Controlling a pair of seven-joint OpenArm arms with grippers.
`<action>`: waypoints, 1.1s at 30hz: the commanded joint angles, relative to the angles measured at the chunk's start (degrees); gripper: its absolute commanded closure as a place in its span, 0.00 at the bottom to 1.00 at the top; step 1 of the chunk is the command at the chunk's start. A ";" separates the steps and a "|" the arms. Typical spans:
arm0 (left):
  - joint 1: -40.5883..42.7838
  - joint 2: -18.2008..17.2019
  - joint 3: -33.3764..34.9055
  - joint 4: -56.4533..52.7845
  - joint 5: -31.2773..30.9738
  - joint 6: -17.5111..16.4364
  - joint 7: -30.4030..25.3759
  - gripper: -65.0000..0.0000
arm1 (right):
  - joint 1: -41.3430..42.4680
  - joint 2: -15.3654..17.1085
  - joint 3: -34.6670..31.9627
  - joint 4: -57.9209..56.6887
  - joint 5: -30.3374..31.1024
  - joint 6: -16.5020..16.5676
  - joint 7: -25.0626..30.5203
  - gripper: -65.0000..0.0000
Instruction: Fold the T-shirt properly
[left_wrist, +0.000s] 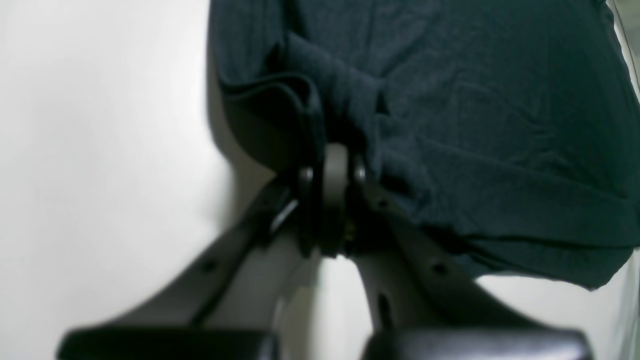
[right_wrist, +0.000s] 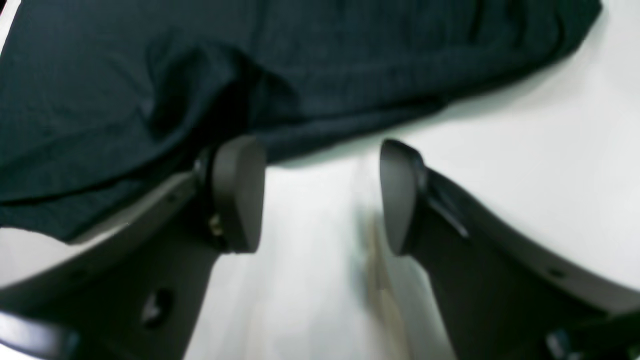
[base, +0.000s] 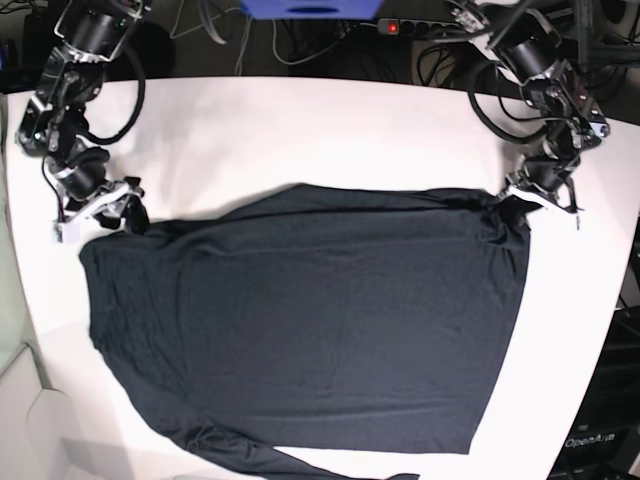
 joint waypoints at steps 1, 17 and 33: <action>1.26 0.46 0.40 -0.96 6.91 2.04 7.10 1.00 | 1.28 0.69 0.21 0.84 1.14 0.84 0.58 0.43; 1.70 0.19 0.40 -0.96 6.91 2.04 6.83 1.00 | 3.04 -0.46 4.52 -2.77 0.87 0.84 -1.45 0.43; 1.70 0.19 0.49 -0.96 6.91 2.04 7.18 1.00 | 7.35 -0.46 4.35 -9.62 0.79 0.84 -0.48 0.44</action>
